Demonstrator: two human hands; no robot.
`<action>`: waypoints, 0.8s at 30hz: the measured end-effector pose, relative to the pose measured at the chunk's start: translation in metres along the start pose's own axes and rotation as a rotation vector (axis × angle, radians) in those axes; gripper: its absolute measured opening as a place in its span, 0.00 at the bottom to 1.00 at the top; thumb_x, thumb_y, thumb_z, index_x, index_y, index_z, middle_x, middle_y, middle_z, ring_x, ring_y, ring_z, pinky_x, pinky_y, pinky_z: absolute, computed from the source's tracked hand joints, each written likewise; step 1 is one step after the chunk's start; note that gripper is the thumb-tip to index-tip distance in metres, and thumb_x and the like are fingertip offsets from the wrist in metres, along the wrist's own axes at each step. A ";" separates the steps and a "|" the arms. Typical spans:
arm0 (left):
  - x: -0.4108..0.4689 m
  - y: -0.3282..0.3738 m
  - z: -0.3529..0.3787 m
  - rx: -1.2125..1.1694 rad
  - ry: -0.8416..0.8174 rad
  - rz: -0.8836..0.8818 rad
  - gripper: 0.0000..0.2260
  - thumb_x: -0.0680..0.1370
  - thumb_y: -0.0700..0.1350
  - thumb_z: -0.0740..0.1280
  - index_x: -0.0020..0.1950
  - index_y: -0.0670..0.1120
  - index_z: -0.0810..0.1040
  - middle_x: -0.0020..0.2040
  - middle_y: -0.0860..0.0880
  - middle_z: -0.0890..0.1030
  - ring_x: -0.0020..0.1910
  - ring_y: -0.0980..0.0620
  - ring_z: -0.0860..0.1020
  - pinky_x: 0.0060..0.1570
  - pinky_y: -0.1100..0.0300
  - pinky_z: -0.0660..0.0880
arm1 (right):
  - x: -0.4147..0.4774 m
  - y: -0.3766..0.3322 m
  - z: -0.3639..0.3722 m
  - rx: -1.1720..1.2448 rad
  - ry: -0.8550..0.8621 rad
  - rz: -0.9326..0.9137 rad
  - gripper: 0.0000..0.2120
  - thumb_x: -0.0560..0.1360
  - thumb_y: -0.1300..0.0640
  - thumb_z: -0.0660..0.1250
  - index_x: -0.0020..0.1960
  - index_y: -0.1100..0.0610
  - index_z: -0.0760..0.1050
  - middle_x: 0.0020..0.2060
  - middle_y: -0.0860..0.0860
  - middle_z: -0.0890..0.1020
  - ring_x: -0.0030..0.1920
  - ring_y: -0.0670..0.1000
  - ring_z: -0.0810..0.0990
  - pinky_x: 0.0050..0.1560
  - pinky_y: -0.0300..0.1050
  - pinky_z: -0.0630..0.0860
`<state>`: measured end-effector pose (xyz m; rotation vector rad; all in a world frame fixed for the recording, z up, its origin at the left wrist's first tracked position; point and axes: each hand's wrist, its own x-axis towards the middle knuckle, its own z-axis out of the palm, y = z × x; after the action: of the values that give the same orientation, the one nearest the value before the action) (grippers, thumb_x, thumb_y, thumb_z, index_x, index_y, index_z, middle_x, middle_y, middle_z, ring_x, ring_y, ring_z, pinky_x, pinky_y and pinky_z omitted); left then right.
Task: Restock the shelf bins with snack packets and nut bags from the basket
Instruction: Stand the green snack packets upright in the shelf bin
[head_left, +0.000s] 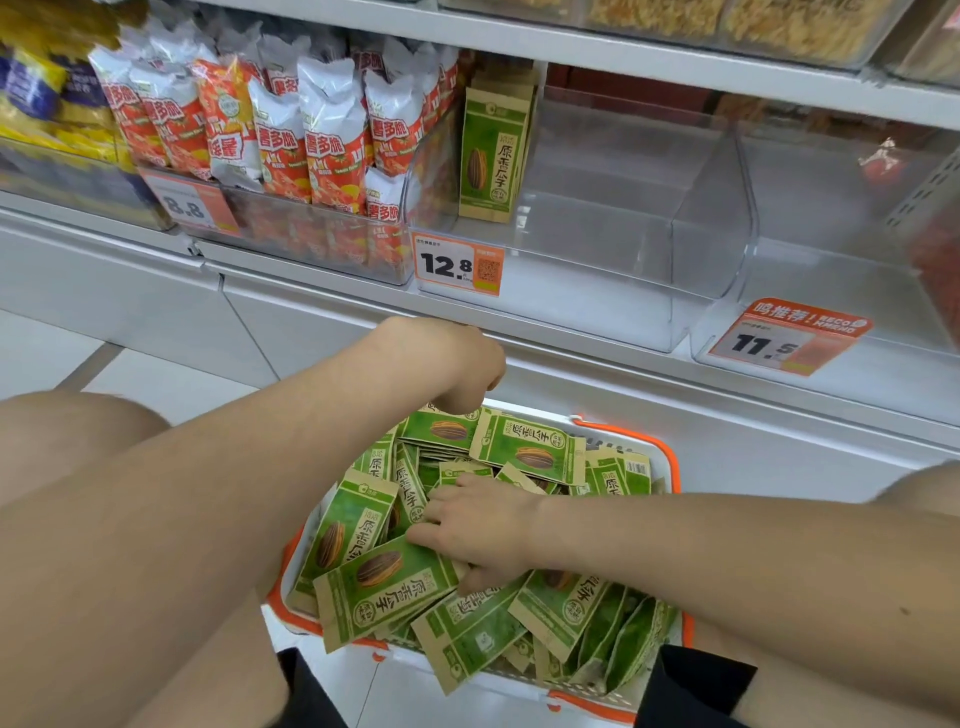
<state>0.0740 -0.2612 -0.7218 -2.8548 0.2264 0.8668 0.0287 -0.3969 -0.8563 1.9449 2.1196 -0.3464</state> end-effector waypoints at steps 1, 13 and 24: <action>-0.001 -0.001 0.000 0.001 0.000 0.001 0.16 0.80 0.38 0.60 0.66 0.47 0.78 0.65 0.45 0.80 0.47 0.45 0.72 0.48 0.51 0.75 | 0.001 -0.002 0.001 -0.007 0.003 0.005 0.35 0.72 0.36 0.74 0.71 0.54 0.70 0.54 0.52 0.80 0.53 0.54 0.77 0.53 0.52 0.73; -0.029 0.003 -0.017 0.079 -0.126 -0.111 0.03 0.81 0.37 0.64 0.51 0.41 0.77 0.38 0.48 0.71 0.43 0.42 0.74 0.44 0.53 0.73 | -0.021 0.040 -0.062 0.419 -0.023 0.207 0.30 0.63 0.41 0.79 0.59 0.52 0.75 0.48 0.49 0.80 0.45 0.50 0.77 0.44 0.47 0.80; -0.039 -0.019 -0.027 -0.285 -0.108 -0.067 0.18 0.88 0.52 0.53 0.44 0.50 0.76 0.50 0.48 0.83 0.54 0.46 0.80 0.66 0.47 0.74 | -0.077 0.099 -0.162 0.416 0.296 0.367 0.30 0.60 0.52 0.84 0.59 0.53 0.79 0.51 0.47 0.78 0.43 0.42 0.75 0.48 0.42 0.77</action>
<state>0.0598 -0.2437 -0.6758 -3.0378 -0.0068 1.1167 0.1309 -0.4070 -0.6788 2.7194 1.8991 -0.4810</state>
